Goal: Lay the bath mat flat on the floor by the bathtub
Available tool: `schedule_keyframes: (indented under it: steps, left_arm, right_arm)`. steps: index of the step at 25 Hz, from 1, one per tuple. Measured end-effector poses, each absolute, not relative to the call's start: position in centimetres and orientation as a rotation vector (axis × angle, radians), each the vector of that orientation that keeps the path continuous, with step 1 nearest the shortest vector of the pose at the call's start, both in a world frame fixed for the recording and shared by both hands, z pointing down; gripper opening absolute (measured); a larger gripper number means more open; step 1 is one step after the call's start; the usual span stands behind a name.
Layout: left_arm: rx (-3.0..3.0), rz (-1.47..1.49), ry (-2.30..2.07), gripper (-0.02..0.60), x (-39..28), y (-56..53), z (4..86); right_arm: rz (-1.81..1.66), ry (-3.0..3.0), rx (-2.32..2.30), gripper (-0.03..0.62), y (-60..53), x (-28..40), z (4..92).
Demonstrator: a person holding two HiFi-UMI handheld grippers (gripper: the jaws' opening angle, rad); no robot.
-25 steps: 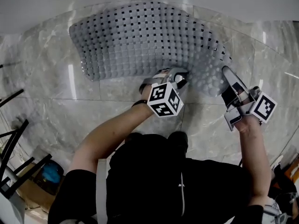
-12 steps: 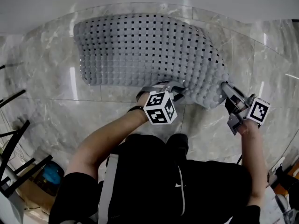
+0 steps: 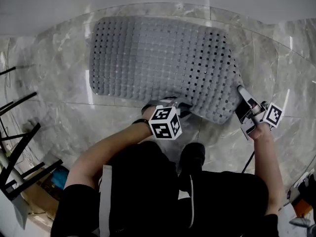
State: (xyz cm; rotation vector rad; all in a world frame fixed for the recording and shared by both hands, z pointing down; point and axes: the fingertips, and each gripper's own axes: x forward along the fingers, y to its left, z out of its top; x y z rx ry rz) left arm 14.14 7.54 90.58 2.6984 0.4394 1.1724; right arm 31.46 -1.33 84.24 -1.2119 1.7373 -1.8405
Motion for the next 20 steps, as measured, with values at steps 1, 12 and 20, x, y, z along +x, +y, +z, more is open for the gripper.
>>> schedule_keyframes:
  steps: [1, 12, 20]
  left_arm:
    - [2.694, 1.18, 0.446, 0.081, 13.8, 7.6, 90.6]
    - [2.679, 1.183, 0.458, 0.083, 13.8, 7.9, 92.1]
    - [2.642, 1.157, 0.448, 0.087, 14.3, 7.7, 92.5]
  right_arm:
    - [-1.829, 1.731, -1.201, 0.14, -1.8, 31.4, 84.4]
    - [-1.736, 1.767, -1.296, 0.13, -6.6, 33.0, 84.1]
    - [-1.678, 1.789, -1.375, 0.124, -8.4, 34.3, 85.0]
